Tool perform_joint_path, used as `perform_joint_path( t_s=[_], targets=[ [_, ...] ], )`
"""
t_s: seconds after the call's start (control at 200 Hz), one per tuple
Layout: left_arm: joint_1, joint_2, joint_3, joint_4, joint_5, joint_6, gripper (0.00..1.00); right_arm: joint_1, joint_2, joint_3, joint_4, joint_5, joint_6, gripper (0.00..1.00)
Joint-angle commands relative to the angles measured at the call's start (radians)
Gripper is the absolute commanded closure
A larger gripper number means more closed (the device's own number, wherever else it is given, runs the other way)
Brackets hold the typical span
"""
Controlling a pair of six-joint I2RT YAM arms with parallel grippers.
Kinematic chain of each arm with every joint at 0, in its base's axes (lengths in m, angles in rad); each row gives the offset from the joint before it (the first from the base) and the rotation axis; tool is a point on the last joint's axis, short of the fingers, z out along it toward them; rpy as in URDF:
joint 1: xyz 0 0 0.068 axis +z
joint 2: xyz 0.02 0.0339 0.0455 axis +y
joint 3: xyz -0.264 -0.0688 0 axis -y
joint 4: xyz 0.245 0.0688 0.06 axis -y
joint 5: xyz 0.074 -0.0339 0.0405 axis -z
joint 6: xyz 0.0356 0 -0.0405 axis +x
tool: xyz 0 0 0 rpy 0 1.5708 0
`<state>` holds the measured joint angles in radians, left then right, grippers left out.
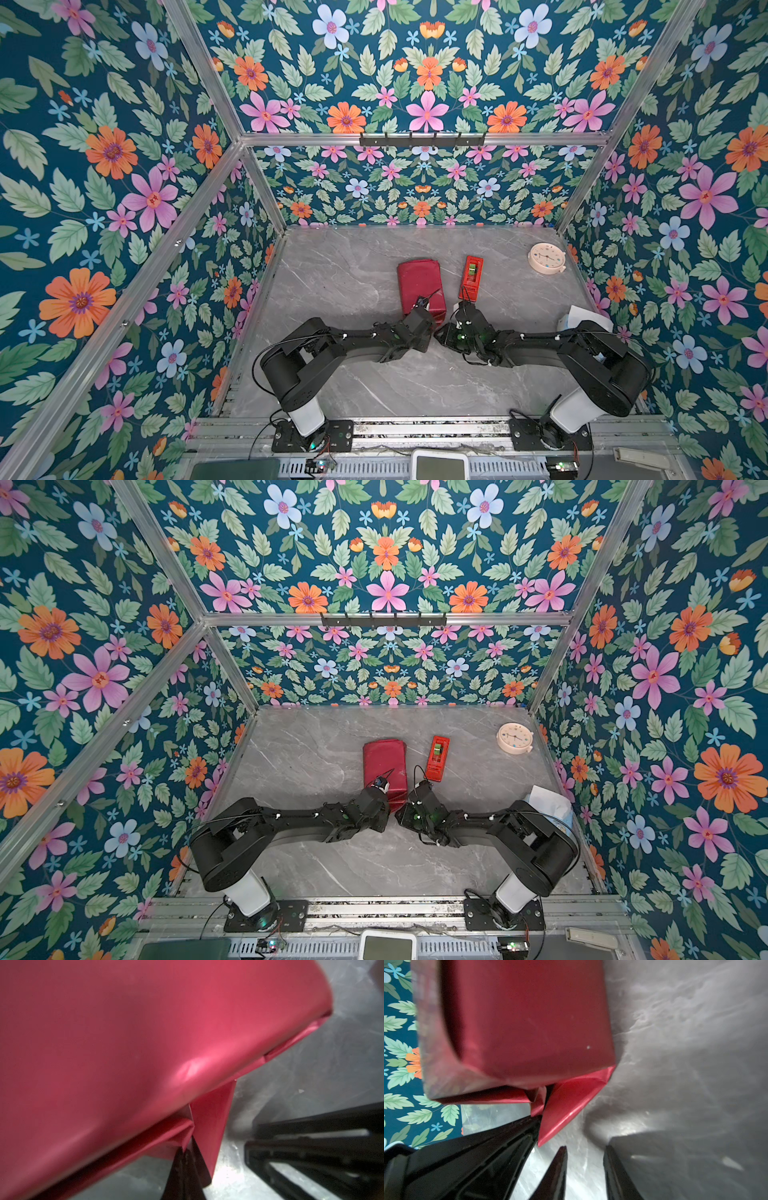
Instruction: Wrap the gift box in paper
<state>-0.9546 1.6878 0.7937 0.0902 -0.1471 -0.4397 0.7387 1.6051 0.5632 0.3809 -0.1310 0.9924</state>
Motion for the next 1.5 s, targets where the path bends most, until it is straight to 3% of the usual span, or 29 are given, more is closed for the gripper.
perform_joint_path(
  t_s=[0.0, 0.365, 0.725, 0.965, 1.245, 1.33, 1.495],
  targets=[
    [0.001, -0.013, 0.003, -0.006, 0.015, -0.006, 1.00, 0.016, 0.023, 0.006, 0.029, 0.006, 0.021, 0.69],
    [0.001, -0.041, -0.010, -0.003, 0.030, -0.007, 1.00, 0.043, 0.121, -0.018, 0.189, 0.077, 0.061, 0.77],
    [0.002, -0.142, -0.059, 0.006, -0.019, 0.084, 0.66, 0.050, 0.124, -0.058, 0.282, 0.118, 0.051, 0.80],
    [0.004, -0.232, -0.156, 0.123, -0.033, 0.349, 0.49, 0.051, 0.128, -0.072, 0.319, 0.129, 0.048, 0.81],
    [0.009, -0.264, -0.288, 0.358, 0.074, 0.683, 0.49, 0.052, 0.140, -0.072, 0.345, 0.130, 0.049, 0.82],
    [0.010, -0.241, -0.327, 0.447, 0.095, 0.752, 0.49, 0.052, 0.145, -0.073, 0.357, 0.131, 0.049, 0.83],
    [0.025, -0.160, -0.307, 0.462, 0.109, 0.824, 0.49, 0.050, 0.156, -0.081, 0.389, 0.131, 0.058, 0.83]
  ],
)
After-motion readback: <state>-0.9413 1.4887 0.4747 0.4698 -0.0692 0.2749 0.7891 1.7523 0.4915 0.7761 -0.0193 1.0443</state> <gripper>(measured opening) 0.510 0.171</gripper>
